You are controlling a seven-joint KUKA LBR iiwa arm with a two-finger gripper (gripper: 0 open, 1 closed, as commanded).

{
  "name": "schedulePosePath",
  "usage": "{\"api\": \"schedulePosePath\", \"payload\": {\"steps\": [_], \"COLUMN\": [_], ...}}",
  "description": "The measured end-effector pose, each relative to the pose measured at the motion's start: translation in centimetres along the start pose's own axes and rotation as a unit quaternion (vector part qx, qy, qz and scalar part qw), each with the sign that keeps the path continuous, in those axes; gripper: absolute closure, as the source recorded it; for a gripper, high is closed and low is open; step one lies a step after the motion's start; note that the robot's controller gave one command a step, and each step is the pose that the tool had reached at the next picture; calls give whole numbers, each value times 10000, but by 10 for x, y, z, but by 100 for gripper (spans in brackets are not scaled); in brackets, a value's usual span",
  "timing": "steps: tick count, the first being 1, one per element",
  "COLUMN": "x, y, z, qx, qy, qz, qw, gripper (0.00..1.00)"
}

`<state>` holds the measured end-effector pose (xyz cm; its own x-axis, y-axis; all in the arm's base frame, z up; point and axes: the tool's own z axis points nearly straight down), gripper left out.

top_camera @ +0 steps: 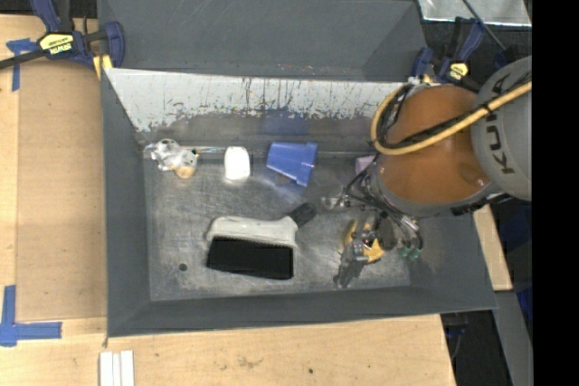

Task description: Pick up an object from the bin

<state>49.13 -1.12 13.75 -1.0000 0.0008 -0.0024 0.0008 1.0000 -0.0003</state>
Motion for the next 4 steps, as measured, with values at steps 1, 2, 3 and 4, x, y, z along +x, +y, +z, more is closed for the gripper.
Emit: {"api": "schedulePosePath", "payload": {"steps": [1, 2, 3, 4], "x": [-37, -41, -88, -73], "y": [32, 115, 65, 107], "z": [35, 33, 34, 53], "qx": [11, 2, -8, 6], "qy": [-42, 6, -8, -2], "qz": [-550, -1067, -464, -747], "qw": [9985, 9943, 9989, 9972], "gripper": [0, 0, 0, 0]}}
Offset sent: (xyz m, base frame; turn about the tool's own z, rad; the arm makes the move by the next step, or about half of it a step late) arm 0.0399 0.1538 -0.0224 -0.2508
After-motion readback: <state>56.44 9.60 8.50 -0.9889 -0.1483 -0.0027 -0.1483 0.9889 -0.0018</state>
